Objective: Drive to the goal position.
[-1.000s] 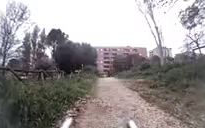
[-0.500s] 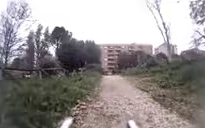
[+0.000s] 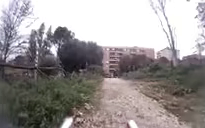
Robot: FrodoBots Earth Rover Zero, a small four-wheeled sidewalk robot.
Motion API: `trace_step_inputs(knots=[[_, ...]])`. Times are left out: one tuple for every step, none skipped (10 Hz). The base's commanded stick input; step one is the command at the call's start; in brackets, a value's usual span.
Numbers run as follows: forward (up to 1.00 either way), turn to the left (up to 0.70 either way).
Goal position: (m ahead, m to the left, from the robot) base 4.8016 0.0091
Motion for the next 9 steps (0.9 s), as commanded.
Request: trace_step_inputs(knots=[[0.7,0.0],[0.7,-0.12],[0.7,-0.33],[0.7,-0.35],[0.7,-0.29],[0.7,-0.15],[0.7,-0.04],[0.7,0.0],[0.7,0.0]])
